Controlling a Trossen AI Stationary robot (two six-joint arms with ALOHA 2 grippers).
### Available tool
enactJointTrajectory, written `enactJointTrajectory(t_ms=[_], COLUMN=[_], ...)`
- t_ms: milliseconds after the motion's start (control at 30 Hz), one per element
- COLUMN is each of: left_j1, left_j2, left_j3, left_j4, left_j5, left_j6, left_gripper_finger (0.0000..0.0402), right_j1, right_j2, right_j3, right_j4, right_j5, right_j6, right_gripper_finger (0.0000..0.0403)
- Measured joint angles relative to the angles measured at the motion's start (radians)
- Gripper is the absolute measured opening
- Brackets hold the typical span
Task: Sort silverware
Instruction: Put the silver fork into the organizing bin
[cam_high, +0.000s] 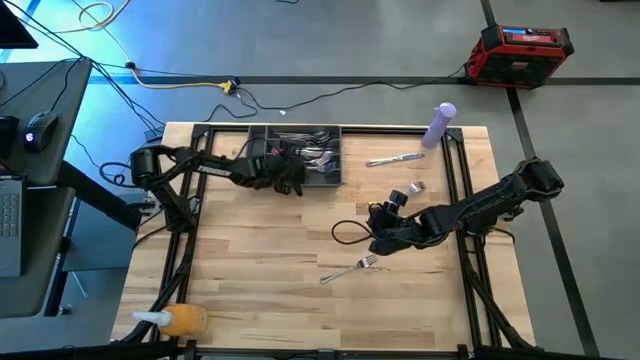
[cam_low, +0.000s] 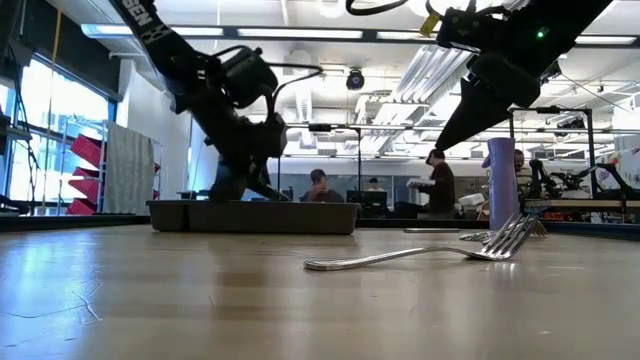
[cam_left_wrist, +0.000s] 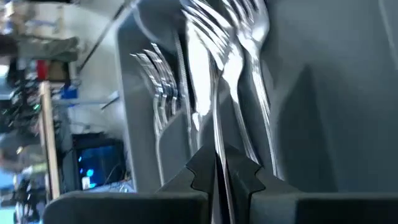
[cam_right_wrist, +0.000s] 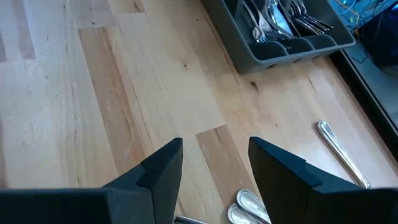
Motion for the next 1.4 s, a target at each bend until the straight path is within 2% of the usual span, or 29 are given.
enactJointTrajectory(t_ms=[100, 200, 333, 433, 533, 600, 700, 767, 833, 967, 1067, 1167, 1267, 1400], left_j1=[0.023, 0.027, 0.011, -0.008, -0.038, -0.058, -0.077, -0.083, -0.088, -0.121, -0.194, -0.286, -0.373, -0.471], left_j2=[0.0, -0.003, -0.029, -0.079, -0.147, -0.189, -0.234, -0.239, -0.235, -0.232, -0.237, -0.237, -0.235, -0.235], left_j3=[0.0, 0.0, 0.0, 0.0, 0.0, 0.0, 0.001, 0.002, 0.0, 0.0, 0.0, 0.0, 0.0, 0.0], left_j4=[-0.029, -0.035, -0.006, 0.016, 0.011, -0.024, -0.103, -0.167, -0.234, -0.305, -0.325, -0.337, -0.333, -0.289], left_j5=[0.039, 0.018, -0.207, -0.304, -0.298, -0.262, -0.099, 0.004, 0.048, 0.077, 0.124, 0.128, 0.128, 0.088], left_j6=[0.057, 0.087, 0.176, 0.157, 0.035, -0.079, -0.283, -0.377, -0.453, -0.646, -0.754, -0.832, -0.942, -1.098], left_gripper_finger=[0.0022, 0.0053, 0.0098, 0.0119, 0.0129, 0.0132, 0.0133, 0.0133, 0.0133, 0.0133, 0.0133, 0.0133, 0.0133, 0.0133], right_j1=[0.0, 0.0, 0.0, 0.0, 0.0, 0.002, -0.01, -0.025, -0.043, -0.067, -0.075, -0.076, -0.079, -0.067], right_j2=[0.0, 0.0, 0.0, 0.0, 0.0, 0.0, 0.0, 0.0, 0.0, 0.0, 0.0, 0.015, 0.074, 0.215], right_j3=[0.0, 0.0, 0.0, -0.018, -0.079, -0.139, -0.217, -0.237, -0.247, -0.25, -0.25, -0.249, -0.249, -0.249], right_j4=[0.0, 0.0, -0.011, -0.003, 0.119, 0.285, 0.464, 0.485, 0.486, 0.508, 0.582, 0.641, 0.658, 0.792], right_j5=[0.0, 0.0, -0.033, -0.15, -0.377, -0.463, -0.505, -0.521, -0.523, -0.565, -0.623, -0.701, -0.776, -0.894], right_j6=[-0.001, -0.001, 0.005, -0.044, -0.136, -0.166, -0.167, -0.163, -0.15, -0.212, -0.314, -0.417, -0.434, -0.392], right_gripper_finger=[0.0172, 0.0172, 0.0172, 0.0172, 0.0172, 0.0172, 0.0172, 0.0172, 0.0172, 0.0172, 0.0172, 0.0172, 0.0169, 0.016])
